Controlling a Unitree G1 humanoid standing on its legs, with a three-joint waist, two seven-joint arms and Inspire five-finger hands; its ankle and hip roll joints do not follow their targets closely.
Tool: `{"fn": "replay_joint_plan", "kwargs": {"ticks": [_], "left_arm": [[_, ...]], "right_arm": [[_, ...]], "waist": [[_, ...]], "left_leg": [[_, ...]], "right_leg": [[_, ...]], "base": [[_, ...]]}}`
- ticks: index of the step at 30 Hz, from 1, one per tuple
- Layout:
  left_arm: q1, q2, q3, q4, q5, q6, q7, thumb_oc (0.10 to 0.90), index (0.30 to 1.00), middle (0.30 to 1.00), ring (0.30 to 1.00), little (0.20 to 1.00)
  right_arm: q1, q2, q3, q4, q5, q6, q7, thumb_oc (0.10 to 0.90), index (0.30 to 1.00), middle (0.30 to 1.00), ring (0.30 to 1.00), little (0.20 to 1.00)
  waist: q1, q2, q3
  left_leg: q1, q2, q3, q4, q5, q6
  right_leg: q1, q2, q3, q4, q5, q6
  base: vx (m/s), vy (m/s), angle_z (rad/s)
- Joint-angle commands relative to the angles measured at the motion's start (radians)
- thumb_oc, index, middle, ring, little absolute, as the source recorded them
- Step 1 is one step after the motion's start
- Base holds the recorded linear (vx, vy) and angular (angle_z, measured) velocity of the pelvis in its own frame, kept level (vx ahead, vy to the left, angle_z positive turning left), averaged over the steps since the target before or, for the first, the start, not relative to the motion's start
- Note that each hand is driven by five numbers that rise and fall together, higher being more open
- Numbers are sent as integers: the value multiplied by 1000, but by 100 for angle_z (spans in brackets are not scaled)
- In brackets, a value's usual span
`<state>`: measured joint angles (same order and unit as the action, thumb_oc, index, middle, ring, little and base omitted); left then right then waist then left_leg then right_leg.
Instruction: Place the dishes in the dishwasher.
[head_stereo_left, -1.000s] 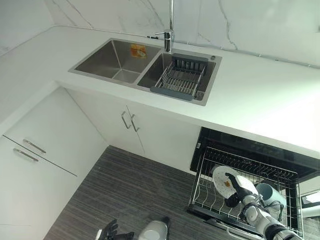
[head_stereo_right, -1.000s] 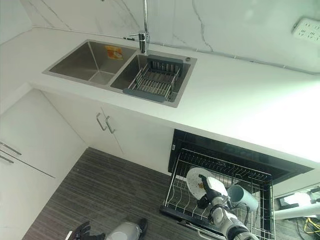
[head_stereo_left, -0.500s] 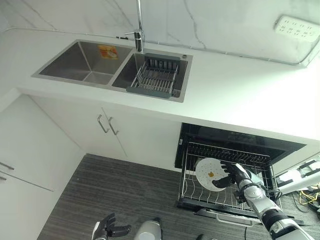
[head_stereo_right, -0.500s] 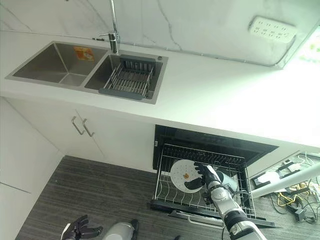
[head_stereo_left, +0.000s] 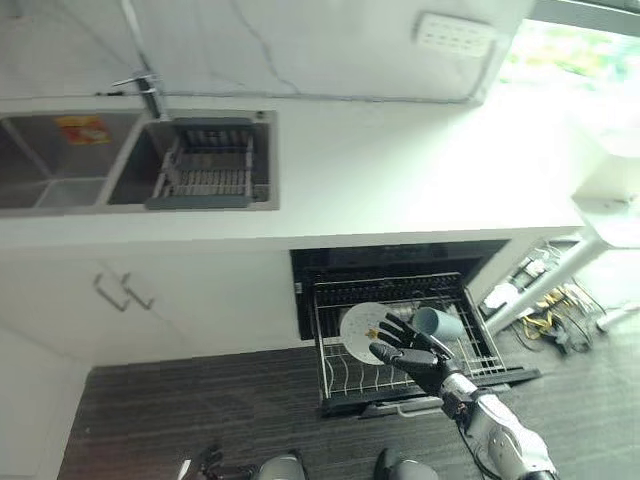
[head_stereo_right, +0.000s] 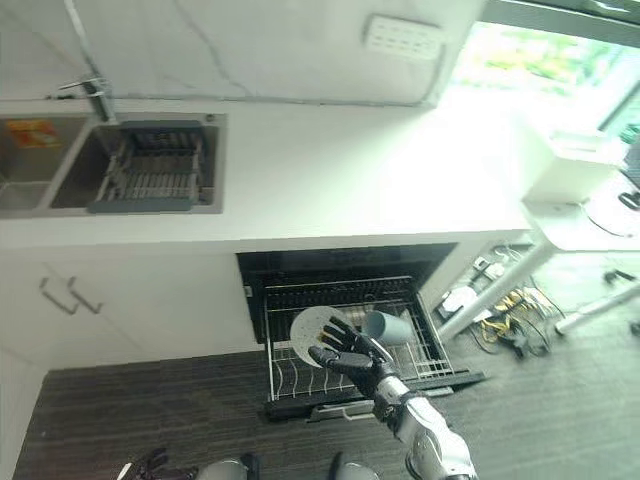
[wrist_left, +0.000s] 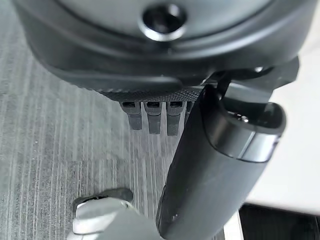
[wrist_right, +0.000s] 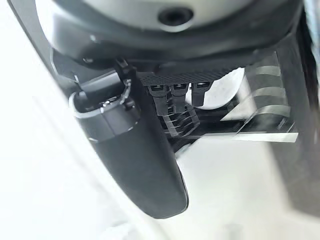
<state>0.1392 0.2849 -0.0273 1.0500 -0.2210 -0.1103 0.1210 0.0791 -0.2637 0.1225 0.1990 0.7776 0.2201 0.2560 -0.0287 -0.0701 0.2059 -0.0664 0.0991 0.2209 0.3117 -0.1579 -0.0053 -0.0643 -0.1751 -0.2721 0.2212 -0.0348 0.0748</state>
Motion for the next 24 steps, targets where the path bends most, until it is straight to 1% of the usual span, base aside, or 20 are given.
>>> {"fn": "replay_joint_plan", "kwargs": {"ticks": [1, 2, 3, 6, 7, 8, 9, 11, 13, 14, 16, 17, 18, 19, 20, 22, 23, 24], "left_arm": [[-3, 19, -9, -4, 15, -43, 23, 800, 900, 900, 900, 900], [-1, 14, -6, 3, 9, -49, 24, 800, 900, 900, 900, 900], [2, 12, -6, 3, 7, -50, 26, 800, 900, 900, 900, 900], [18, 9, 5, 2, 0, -60, 24, 800, 900, 900, 900, 900], [22, 7, 7, 2, 1, -63, 24, 800, 900, 900, 900, 900], [27, 4, 11, 5, 3, -70, 24, 800, 900, 900, 900, 900], [35, 0, 19, 3, 7, -73, 24, 800, 900, 900, 900, 900], [39, -3, 24, 0, 5, -76, 26, 800, 900, 900, 900, 900], [43, -4, 28, -1, 1, -79, 26, 800, 900, 900, 900, 900], [44, -5, 31, 2, -2, -82, 27, 800, 900, 900, 900, 900], [46, -8, 34, 3, -8, -86, 29, 800, 900, 900, 900, 900], [45, -13, 34, 1, -7, -84, 31, 800, 900, 900, 900, 900], [46, -20, 24, 1, -20, -89, 38, 800, 900, 900, 900, 900], [43, -23, 24, 5, -25, -92, 37, 800, 900, 900, 900, 900], [41, -26, 21, 3, -32, -92, 39, 800, 900, 900, 900, 900], [35, -25, 9, -4, -41, -85, 42, 800, 900, 900, 900, 900], [32, -24, 3, -5, -47, -83, 45, 800, 900, 900, 900, 900], [29, -22, -2, -5, -47, -80, 47, 800, 900, 900, 900, 900]], "right_arm": [[-83, -12, -94, -40, 109, -118, 16, 800, 900, 900, 900, 900], [-62, -16, -115, -57, 102, -148, 12, 800, 900, 900, 900, 900], [-47, -19, -125, -75, 112, -159, 4, 800, 900, 900, 900, 900], [4, -23, -168, -121, 142, -171, 4, 800, 900, 900, 900, 900], [20, -21, -178, -128, 142, -185, 6, 800, 900, 900, 900, 900], [39, -16, -189, -133, 136, -203, 12, 800, 900, 900, 900, 900], [68, -15, -211, -142, 101, -244, -1, 800, 900, 900, 900, 900], [82, -17, -223, -141, 79, -273, -20, 800, 900, 900, 900, 900], [95, -17, -232, -138, 82, -290, -47, 800, 900, 900, 900, 900], [103, -12, -238, -129, 67, -314, -63, 800, 900, 900, 900, 900], [114, -5, -248, -121, 73, -338, -92, 800, 900, 900, 900, 900], [129, 11, -252, -106, 64, -382, -135, 800, 900, 900, 900, 900], [136, 11, -246, -104, 50, -404, -197, 800, 900, 900, 900, 900], [142, 16, -242, -82, 52, -406, -234, 800, 900, 900, 900, 900], [149, 21, -237, -57, 73, -390, -269, 800, 900, 900, 900, 900], [157, 42, -210, 10, 145, -331, -295, 800, 900, 900, 900, 900], [156, 50, -197, 33, 157, -331, -310, 800, 900, 900, 900, 900], [155, 60, -177, 64, 190, -303, -316, 800, 900, 900, 900, 900]], "waist": [[12, 33, -52], [-8, 31, -54], [-16, 30, -57], [-42, 27, -59], [-48, 27, -59], [-57, 26, -60], [-72, 24, -56], [-80, 23, -59], [-87, 23, -60], [-94, 23, -56], [-101, 25, -51], [-108, 26, -54], [-113, 27, -50], [-116, 29, -45], [-117, 30, -45], [-113, 31, -43], [-110, 31, -46], [-104, 31, -47]], "left_leg": [[15, 22, 1, -12, -61, -45], [18, 26, 11, -12, -63, -43], [19, 28, 17, -12, -64, -43], [23, 35, 33, -12, -69, -41], [24, 37, 38, -12, -70, -40], [25, 39, 43, -12, -71, -40], [36, 42, 50, -12, -80, -39], [30, 44, 56, -12, -76, -38], [31, 48, 62, -12, -77, -38], [35, 50, 66, -12, -78, -38], [41, 52, 69, -12, -83, -37], [32, 52, 73, -12, -79, -35], [32, 52, 75, -12, -79, -35], [38, 51, 75, -12, -83, -35], [37, 51, 76, -12, -83, -36], [35, 49, 76, -12, -82, -35], [29, 48, 75, -12, -78, -34], [27, 46, 70, -12, -77, -34]], "right_leg": [[7, 19, 17, 79, -137, 41], [2, 25, 33, 79, -138, 40], [-3, 28, 40, 79, -137, 41], [-13, 37, 66, 79, -137, 41], [-16, 40, 72, 79, -137, 41], [-20, 42, 80, 79, -137, 41], [-17, 49, 94, 79, -141, 43], [-29, 52, 104, 79, -137, 41], [-33, 55, 111, 79, -137, 40], [-32, 58, 117, 79, -138, 40], [-29, 61, 125, 79, -141, 41], [-42, 67, 137, 79, -137, 37], [-45, 69, 143, 79, -136, 37], [-40, 71, 146, 79, -139, 38], [-40, 71, 147, 79, -140, 38], [-39, 70, 144, 79, -139, 36], [-44, 69, 142, 79, -135, 34], [-43, 68, 139, 79, -135, 33]], "base": [[7, -6, -32], [12, -9, -28], [18, -18, -20], [6, -20, -34], [-9, -15, -42], [0, -19, -26], [-10, -21, -26], [-13, -14, -18], [-7, -7, -29], [4, 3, -23], [-12, 8, -19], [-45, 8, -9], [-37, 19, -19], [-11, 28, -29], [-8, 27, -29], [-30, 11, -5], [-29, -1, 4], [0, 0, 0]]}}
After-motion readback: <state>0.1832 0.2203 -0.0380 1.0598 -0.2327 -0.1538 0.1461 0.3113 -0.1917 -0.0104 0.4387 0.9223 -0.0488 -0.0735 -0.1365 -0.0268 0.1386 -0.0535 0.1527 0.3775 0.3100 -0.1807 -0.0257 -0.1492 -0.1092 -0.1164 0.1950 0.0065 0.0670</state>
